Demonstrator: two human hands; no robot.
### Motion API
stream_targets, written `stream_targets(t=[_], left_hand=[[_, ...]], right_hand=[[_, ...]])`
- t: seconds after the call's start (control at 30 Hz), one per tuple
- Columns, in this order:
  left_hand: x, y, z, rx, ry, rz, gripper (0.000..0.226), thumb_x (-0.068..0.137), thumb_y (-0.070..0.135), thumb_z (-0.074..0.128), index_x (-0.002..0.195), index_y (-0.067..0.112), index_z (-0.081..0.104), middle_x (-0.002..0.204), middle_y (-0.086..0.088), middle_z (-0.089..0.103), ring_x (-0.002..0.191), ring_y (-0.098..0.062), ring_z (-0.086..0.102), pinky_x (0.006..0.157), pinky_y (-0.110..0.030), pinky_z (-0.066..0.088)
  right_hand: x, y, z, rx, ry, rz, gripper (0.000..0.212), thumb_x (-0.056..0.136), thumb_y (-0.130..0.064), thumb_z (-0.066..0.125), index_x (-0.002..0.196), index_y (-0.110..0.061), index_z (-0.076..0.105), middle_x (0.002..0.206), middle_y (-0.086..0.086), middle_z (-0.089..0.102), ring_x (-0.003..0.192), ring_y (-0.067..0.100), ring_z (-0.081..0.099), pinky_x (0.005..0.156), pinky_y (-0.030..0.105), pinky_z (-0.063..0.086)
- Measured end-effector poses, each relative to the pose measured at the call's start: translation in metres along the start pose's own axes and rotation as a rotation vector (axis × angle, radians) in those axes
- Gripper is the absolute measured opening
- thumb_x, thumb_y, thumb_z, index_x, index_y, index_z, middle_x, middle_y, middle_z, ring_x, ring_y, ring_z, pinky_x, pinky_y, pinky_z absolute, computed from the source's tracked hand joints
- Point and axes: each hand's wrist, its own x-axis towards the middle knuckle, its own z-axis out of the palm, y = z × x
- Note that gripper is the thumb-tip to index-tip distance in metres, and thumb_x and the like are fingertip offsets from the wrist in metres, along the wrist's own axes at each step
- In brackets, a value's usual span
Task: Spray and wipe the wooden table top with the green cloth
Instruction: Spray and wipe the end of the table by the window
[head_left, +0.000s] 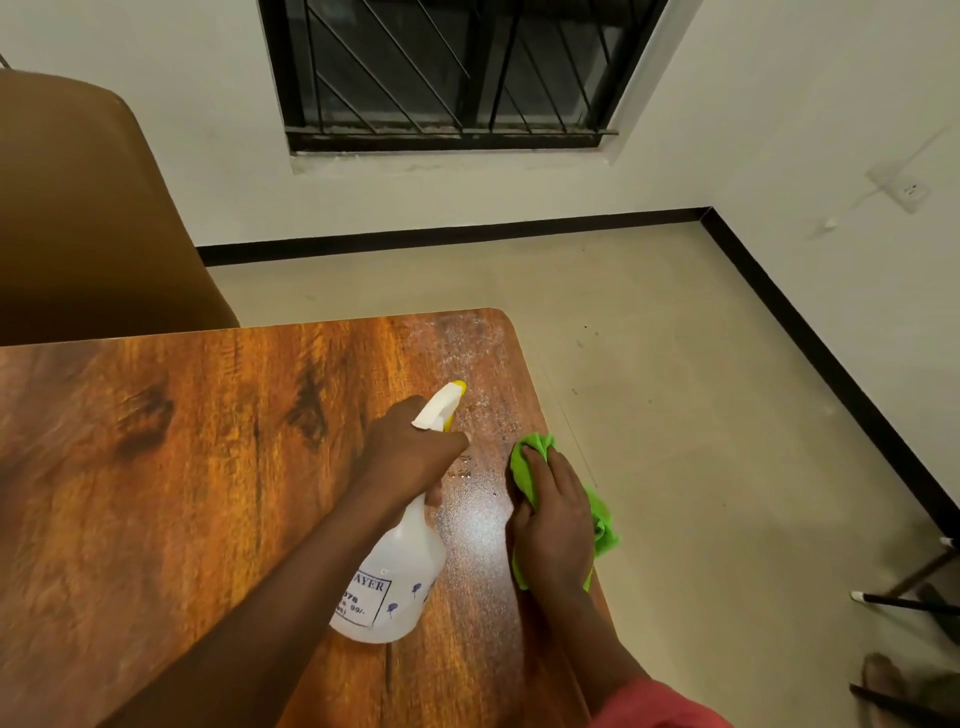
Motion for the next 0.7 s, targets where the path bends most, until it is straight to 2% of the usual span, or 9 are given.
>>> stream_targets(t=[0.07, 0.13, 0.27, 0.37, 0.5, 0.6, 0.7], left_hand=[[0.002, 0.002, 0.000, -0.017, 0.016, 0.001, 0.017, 0.079, 0.010, 0.064, 0.090, 0.021, 0.058, 0.073, -0.017, 0.060, 0.032, -0.022, 0.045, 0.051, -0.032, 0.044], [0.004, 0.007, -0.003, -0.039, 0.047, -0.006, 0.023, 0.079, 0.009, 0.064, 0.086, 0.028, 0.052, 0.076, -0.018, 0.060, 0.034, -0.021, 0.045, 0.052, -0.032, 0.044], [0.011, 0.022, -0.013, -0.078, 0.098, 0.033, 0.027, 0.081, 0.009, 0.065, 0.078, 0.029, 0.048, 0.077, -0.019, 0.061, 0.033, -0.018, 0.044, 0.050, -0.030, 0.043], [0.013, 0.029, -0.018, -0.075, 0.125, 0.070, 0.031, 0.083, 0.009, 0.064, 0.074, 0.030, 0.044, 0.077, -0.019, 0.058, 0.035, -0.019, 0.045, 0.051, -0.030, 0.043], [0.008, 0.022, -0.025, -0.113, 0.086, 0.072, 0.028, 0.084, 0.016, 0.069, 0.090, 0.032, 0.048, 0.083, -0.017, 0.059, 0.042, -0.024, 0.048, 0.052, -0.032, 0.044], [0.007, 0.008, -0.032, -0.154, 0.071, 0.041, 0.037, 0.084, 0.016, 0.069, 0.109, 0.033, 0.048, 0.083, -0.016, 0.058, 0.040, -0.020, 0.047, 0.050, -0.030, 0.044], [0.006, -0.006, -0.038, -0.122, 0.077, 0.034, 0.041, 0.084, 0.013, 0.068, 0.112, 0.036, 0.049, 0.078, -0.014, 0.058, 0.040, -0.019, 0.047, 0.052, -0.031, 0.045]], right_hand=[[0.001, -0.001, 0.000, 0.000, -0.002, -0.007, 0.061, 0.072, -0.022, 0.041, 0.131, -0.018, 0.057, 0.137, 0.007, 0.053, 0.124, 0.028, 0.050, 0.101, 0.043, 0.044], [0.000, 0.000, 0.000, -0.007, 0.003, -0.009, 0.061, 0.070, -0.018, 0.048, 0.130, -0.018, 0.058, 0.137, 0.007, 0.053, 0.124, 0.028, 0.050, 0.101, 0.042, 0.043], [0.000, 0.001, 0.000, -0.015, 0.021, -0.009, 0.062, 0.071, -0.021, 0.043, 0.130, -0.019, 0.058, 0.137, 0.006, 0.054, 0.124, 0.027, 0.050, 0.102, 0.041, 0.043], [0.000, 0.002, 0.001, -0.013, 0.015, 0.001, 0.063, 0.068, -0.016, 0.050, 0.131, -0.019, 0.058, 0.137, 0.007, 0.053, 0.125, 0.028, 0.050, 0.102, 0.042, 0.041], [0.013, 0.003, 0.002, 0.010, -0.035, 0.016, 0.065, 0.071, -0.011, 0.054, 0.135, -0.021, 0.054, 0.142, 0.006, 0.049, 0.129, 0.026, 0.045, 0.105, 0.040, 0.038], [0.042, -0.001, 0.005, 0.033, -0.041, 0.017, 0.065, 0.075, -0.005, 0.060, 0.137, -0.020, 0.051, 0.145, 0.006, 0.045, 0.132, 0.026, 0.042, 0.107, 0.041, 0.038], [0.063, -0.016, 0.016, 0.044, -0.028, 0.030, 0.063, 0.074, -0.002, 0.059, 0.136, -0.013, 0.052, 0.143, 0.013, 0.046, 0.130, 0.030, 0.043, 0.106, 0.043, 0.039]])
